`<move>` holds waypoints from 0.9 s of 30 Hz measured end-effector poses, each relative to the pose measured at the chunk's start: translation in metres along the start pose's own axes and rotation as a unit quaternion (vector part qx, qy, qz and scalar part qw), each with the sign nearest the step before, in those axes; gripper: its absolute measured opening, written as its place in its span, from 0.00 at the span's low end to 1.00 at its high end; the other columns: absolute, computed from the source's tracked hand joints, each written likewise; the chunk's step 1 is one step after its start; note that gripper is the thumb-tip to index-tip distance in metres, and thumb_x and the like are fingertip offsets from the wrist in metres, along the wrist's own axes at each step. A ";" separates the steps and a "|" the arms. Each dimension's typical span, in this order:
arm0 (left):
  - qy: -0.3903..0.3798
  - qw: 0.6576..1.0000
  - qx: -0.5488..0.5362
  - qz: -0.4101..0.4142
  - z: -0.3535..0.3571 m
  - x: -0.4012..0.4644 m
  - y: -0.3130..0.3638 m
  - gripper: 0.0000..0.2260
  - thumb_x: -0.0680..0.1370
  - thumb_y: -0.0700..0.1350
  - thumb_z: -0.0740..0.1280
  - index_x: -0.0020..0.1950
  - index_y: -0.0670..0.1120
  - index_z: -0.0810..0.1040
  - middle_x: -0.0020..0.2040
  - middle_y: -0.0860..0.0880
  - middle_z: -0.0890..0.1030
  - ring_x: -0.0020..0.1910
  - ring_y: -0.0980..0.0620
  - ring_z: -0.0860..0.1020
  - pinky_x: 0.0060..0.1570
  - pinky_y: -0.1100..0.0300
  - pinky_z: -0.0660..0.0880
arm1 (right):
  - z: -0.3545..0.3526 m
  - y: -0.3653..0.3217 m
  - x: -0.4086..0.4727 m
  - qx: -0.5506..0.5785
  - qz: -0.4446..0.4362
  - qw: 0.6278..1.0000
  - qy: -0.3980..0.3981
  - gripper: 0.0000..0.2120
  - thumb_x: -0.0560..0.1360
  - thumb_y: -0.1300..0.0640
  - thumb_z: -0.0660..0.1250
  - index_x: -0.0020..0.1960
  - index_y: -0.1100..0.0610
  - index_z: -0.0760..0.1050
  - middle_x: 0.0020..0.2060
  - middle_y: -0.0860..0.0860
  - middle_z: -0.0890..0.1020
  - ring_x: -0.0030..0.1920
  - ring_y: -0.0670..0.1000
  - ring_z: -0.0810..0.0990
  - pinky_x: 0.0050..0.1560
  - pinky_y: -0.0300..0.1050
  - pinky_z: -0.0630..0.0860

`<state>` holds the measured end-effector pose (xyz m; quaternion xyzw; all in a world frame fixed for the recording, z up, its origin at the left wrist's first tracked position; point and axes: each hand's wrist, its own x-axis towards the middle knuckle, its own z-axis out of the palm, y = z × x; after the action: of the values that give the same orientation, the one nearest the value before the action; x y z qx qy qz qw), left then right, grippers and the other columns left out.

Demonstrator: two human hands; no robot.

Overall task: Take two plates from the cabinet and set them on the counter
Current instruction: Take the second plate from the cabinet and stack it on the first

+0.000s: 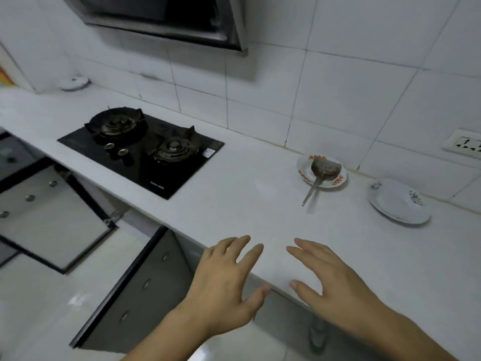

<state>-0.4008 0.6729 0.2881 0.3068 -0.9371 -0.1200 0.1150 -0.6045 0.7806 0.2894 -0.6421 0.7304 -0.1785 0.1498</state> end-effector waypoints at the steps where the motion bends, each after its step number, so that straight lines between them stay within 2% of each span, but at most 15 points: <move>1: 0.006 1.000 0.001 -0.003 -0.006 -0.009 -0.006 0.29 0.73 0.64 0.61 0.70 0.51 0.69 0.69 0.46 0.73 0.66 0.43 0.71 0.58 0.46 0.71 | 0.004 -0.011 0.000 -0.003 -0.007 1.000 0.000 0.27 0.75 0.40 0.59 0.73 0.40 0.59 0.73 0.36 0.58 0.73 0.38 0.54 0.68 0.32 0.51; 6: 0.039 0.999 0.009 -0.014 -0.029 -0.045 -0.028 0.28 0.73 0.64 0.61 0.69 0.51 0.70 0.67 0.46 0.75 0.64 0.45 0.73 0.56 0.48 0.73 | 0.014 -0.054 0.006 -0.007 -0.051 0.999 -0.004 0.27 0.75 0.40 0.59 0.73 0.40 0.59 0.73 0.37 0.59 0.70 0.33 0.52 0.66 0.28 0.50; 13: 0.055 0.994 0.022 -0.092 -0.036 -0.090 -0.053 0.29 0.74 0.66 0.57 0.72 0.54 0.65 0.71 0.50 0.70 0.68 0.48 0.67 0.60 0.50 0.70 | 0.039 -0.088 0.030 0.020 -0.130 0.990 -0.046 0.27 0.74 0.42 0.62 0.72 0.41 0.62 0.69 0.34 0.62 0.66 0.26 0.52 0.59 0.17 0.47; 15: 0.057 0.990 0.026 -0.127 -0.035 -0.110 -0.061 0.29 0.74 0.65 0.58 0.71 0.53 0.66 0.70 0.49 0.71 0.68 0.47 0.68 0.59 0.50 0.71 | 0.052 -0.098 0.039 0.038 -0.151 0.985 -0.066 0.26 0.74 0.43 0.64 0.71 0.41 0.63 0.67 0.34 0.63 0.65 0.26 0.55 0.60 0.18 0.50; 19: 0.060 0.970 0.029 -0.232 -0.035 -0.158 -0.075 0.28 0.72 0.63 0.62 0.69 0.53 0.69 0.68 0.48 0.75 0.65 0.46 0.73 0.54 0.49 0.75 | 0.090 -0.125 0.051 0.070 -0.192 0.969 -0.135 0.26 0.73 0.46 0.67 0.70 0.44 0.67 0.66 0.37 0.66 0.69 0.37 0.64 0.64 0.24 0.53; 22: 0.047 0.954 0.039 -0.294 -0.034 -0.200 -0.083 0.28 0.72 0.62 0.63 0.68 0.51 0.71 0.66 0.47 0.76 0.62 0.45 0.75 0.51 0.48 0.77 | 0.117 -0.153 0.057 0.059 -0.249 0.949 -0.185 0.25 0.74 0.48 0.66 0.70 0.48 0.67 0.67 0.39 0.66 0.69 0.39 0.63 0.65 0.25 0.52; 27: 0.056 0.914 0.021 -0.402 -0.046 -0.272 -0.100 0.28 0.70 0.63 0.64 0.67 0.52 0.74 0.63 0.48 0.79 0.58 0.47 0.79 0.48 0.52 0.78 | 0.146 -0.220 0.064 0.036 -0.311 0.923 -0.222 0.26 0.74 0.45 0.64 0.71 0.47 0.65 0.70 0.41 0.65 0.71 0.40 0.61 0.67 0.34 0.61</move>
<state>-0.1191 0.7509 0.2635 0.6659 -0.7293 -0.1192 0.1029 -0.3529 0.6824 0.2591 -0.8545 0.4347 -0.0955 0.2679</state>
